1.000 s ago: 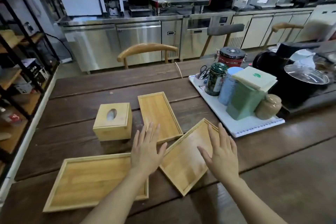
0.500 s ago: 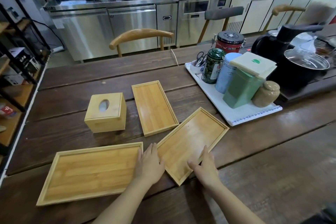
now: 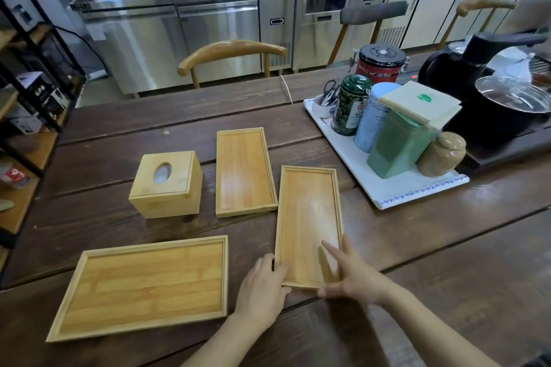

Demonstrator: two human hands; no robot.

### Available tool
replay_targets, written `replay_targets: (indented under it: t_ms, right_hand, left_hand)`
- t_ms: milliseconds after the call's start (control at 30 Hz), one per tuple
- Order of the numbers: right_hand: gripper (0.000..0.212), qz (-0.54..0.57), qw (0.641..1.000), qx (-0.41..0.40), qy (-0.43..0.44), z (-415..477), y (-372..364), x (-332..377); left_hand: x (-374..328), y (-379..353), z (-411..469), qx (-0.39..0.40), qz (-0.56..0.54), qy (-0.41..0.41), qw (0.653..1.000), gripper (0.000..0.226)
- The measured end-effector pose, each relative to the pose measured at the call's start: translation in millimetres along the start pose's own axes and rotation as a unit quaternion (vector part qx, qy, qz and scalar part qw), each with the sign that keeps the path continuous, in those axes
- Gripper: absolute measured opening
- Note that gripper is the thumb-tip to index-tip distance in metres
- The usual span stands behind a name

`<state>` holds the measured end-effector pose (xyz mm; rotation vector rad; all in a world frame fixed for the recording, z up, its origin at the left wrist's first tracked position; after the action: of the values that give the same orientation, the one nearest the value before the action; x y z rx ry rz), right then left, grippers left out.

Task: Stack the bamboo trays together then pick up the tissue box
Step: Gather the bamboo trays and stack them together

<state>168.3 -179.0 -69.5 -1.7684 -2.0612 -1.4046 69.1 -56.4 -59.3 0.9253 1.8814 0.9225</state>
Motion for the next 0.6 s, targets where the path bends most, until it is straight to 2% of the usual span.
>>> replay_targets:
  t_ms: [67, 133, 167, 333, 467, 600]
  right_hand:
    - [0.108, -0.106, 0.994, -0.002, 0.034, -3, -10, -11]
    - [0.091, -0.172, 0.982, -0.064, 0.050, -8, 0, -15]
    - [0.087, -0.210, 0.970, -0.107, 0.063, -7, 9, -15]
    - [0.079, -0.395, 0.898, -0.172, 0.089, 22, 48, -9]
    - [0.067, -0.447, 0.875, -0.178, 0.057, 47, 90, -10]
    - [0.061, -0.435, 0.892, -0.115, 0.035, 76, 117, -13]
  left_hand:
    - [-3, -1, 3, -0.006, 0.006, -0.005, 1.000, 0.055]
    - [-7, -2, 8, -0.003, 0.026, -0.010, 1.000, 0.057]
    - [-9, -3, 12, -0.001, 0.040, -0.009, 0.999, 0.057]
    - [-23, 11, 46, -0.037, 0.106, -0.018, 0.994, 0.055]
    - [-36, 28, 79, -0.064, 0.172, -0.020, 0.983, 0.054]
    - [-42, 39, 111, -0.069, 0.191, -0.008, 0.979, 0.054]
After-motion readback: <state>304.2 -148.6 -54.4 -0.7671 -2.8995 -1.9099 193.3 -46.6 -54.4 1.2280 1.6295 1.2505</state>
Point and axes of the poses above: each hand's wrist, its own z-axis towards the middle knuckle, its own y-axis out of the back of the hand, x = y × z, the point moved 9 cm from there along z, towards the middle knuckle, and after that the axes turned 4 degrees about x, right-handed, at the moved point
